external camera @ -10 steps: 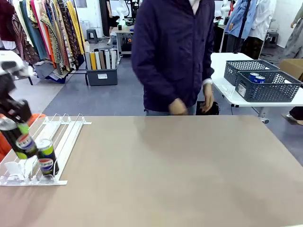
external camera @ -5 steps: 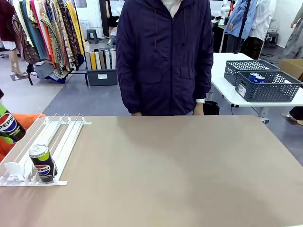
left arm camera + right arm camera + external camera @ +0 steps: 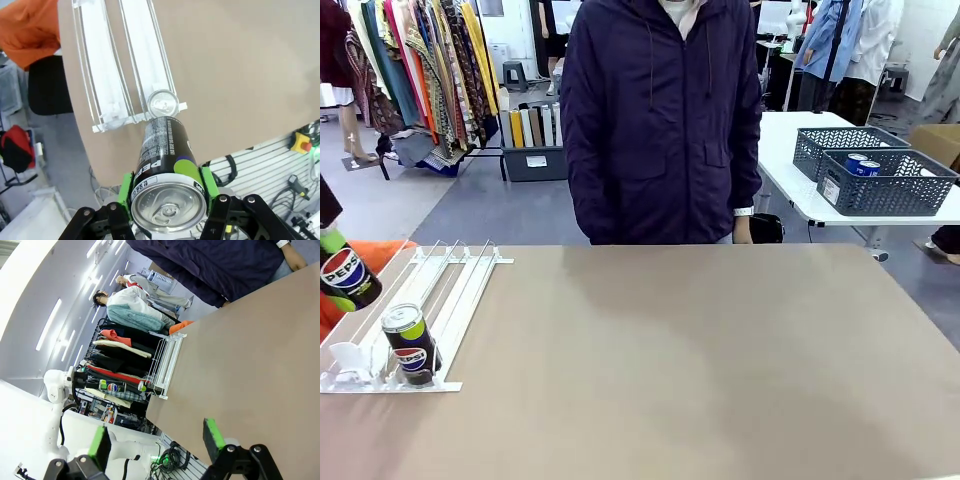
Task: Retrieve and store the cans from the dispenser.
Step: Pick up one can from the Automatic Can Dispenser and place it in the middle of the table.
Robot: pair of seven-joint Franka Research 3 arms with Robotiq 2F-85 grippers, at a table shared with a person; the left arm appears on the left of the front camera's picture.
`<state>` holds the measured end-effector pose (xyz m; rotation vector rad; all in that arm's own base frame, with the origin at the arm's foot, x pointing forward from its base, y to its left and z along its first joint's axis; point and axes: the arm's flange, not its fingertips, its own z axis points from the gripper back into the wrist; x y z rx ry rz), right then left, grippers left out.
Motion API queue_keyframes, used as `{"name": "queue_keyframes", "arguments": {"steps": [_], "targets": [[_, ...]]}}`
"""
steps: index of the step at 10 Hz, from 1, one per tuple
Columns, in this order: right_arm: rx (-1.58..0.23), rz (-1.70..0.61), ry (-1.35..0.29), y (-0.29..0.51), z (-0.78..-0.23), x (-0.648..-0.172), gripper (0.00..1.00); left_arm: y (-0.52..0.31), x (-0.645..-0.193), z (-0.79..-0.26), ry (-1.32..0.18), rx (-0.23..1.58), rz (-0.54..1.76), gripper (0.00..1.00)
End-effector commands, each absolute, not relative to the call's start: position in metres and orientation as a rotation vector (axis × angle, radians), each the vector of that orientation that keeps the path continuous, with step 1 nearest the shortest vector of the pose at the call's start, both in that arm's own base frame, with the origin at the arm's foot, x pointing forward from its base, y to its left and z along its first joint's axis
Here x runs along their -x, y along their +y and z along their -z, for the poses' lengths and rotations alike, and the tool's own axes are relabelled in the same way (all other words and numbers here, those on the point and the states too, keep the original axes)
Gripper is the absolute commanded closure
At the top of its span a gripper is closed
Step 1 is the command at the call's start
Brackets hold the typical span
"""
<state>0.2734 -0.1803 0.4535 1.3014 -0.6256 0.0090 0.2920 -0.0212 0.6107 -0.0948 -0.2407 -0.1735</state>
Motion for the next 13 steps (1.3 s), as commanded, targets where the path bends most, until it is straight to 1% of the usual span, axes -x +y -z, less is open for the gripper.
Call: {"name": "queue_keyframes", "arguments": {"steps": [1, 2, 3, 4, 6, 7, 8, 9, 11, 13], "targets": [[-1.318, -0.018, -0.662, -0.180, -0.457, -0.277, 0.00, -0.052, -0.310, -0.625, -0.281, 0.157, 0.135, 1.00], [-1.318, -0.018, -0.662, -0.180, -0.457, -0.277, 0.00, -0.093, -0.333, -0.636, -0.292, 0.111, 0.161, 1.00], [-1.318, -0.018, -0.662, -0.180, -0.457, -0.277, 0.00, -0.157, -0.363, -0.639, -0.301, 0.044, 0.226, 1.00], [-1.318, -0.018, -0.662, -0.180, -0.457, -0.277, 0.00, -0.219, -0.391, -0.626, -0.271, 0.030, 0.270, 1.00], [-1.318, -0.018, -0.662, -0.180, -0.457, -0.277, 0.00, -0.338, -0.422, -0.576, -0.198, 0.015, 0.499, 1.00], [-1.318, -0.018, -0.662, -0.180, -0.457, -0.277, 0.00, -0.396, -0.430, -0.552, -0.211, 0.046, 0.603, 1.00], [-1.318, -0.018, -0.662, -0.180, -0.457, -0.277, 0.00, -0.435, -0.435, -0.528, -0.202, 0.063, 0.705, 1.00], [-1.318, -0.018, -0.662, -0.180, -0.457, -0.277, 0.00, -0.460, -0.436, -0.500, -0.136, 0.082, 0.784, 1.00], [-1.318, -0.018, -0.662, -0.180, -0.457, -0.277, 0.00, -0.473, -0.435, -0.458, -0.045, 0.082, 0.849, 1.00], [-1.318, -0.018, -0.662, -0.180, -0.457, -0.277, 0.00, -0.473, -0.438, -0.449, -0.051, 0.019, 0.825, 1.00]]}}
